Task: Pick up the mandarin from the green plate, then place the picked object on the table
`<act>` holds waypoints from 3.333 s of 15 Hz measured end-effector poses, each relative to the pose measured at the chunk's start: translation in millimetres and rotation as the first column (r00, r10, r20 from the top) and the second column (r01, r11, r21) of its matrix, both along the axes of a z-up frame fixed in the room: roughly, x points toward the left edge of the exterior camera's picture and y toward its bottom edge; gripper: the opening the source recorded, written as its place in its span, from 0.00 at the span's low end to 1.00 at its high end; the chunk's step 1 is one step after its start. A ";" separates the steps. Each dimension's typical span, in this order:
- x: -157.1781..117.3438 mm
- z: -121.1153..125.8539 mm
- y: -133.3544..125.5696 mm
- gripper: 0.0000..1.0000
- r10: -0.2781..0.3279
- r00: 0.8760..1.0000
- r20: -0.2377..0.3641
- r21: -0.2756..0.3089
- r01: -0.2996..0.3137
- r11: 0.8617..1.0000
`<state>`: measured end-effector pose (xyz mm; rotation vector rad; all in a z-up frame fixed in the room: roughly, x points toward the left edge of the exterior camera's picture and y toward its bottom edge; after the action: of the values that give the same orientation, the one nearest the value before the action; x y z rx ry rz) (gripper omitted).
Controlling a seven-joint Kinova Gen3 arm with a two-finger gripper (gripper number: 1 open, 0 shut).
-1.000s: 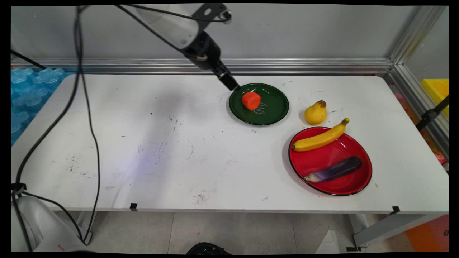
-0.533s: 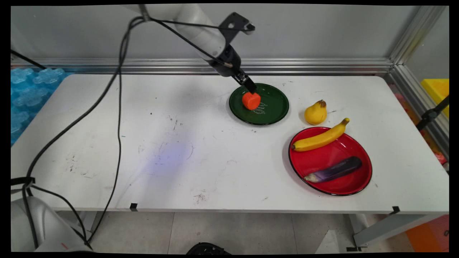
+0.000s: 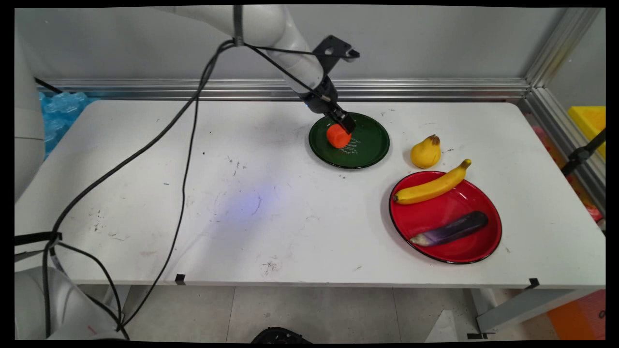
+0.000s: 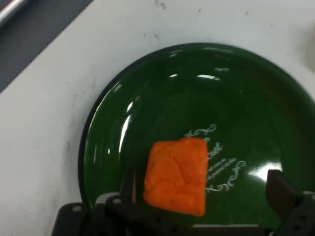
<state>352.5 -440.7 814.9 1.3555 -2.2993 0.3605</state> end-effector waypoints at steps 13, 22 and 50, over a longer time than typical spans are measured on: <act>-16.7 -39.7 -33.0 0.00 -0.075 0.994 0.073 0.060 0.071 0.996; -17.2 12.2 -10.8 0.00 -0.218 0.971 0.095 0.009 0.218 0.976; -62.4 10.3 109.2 0.00 -0.728 0.672 0.134 0.065 0.727 0.683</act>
<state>290.1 -331.5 825.1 0.3039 -2.7329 0.1826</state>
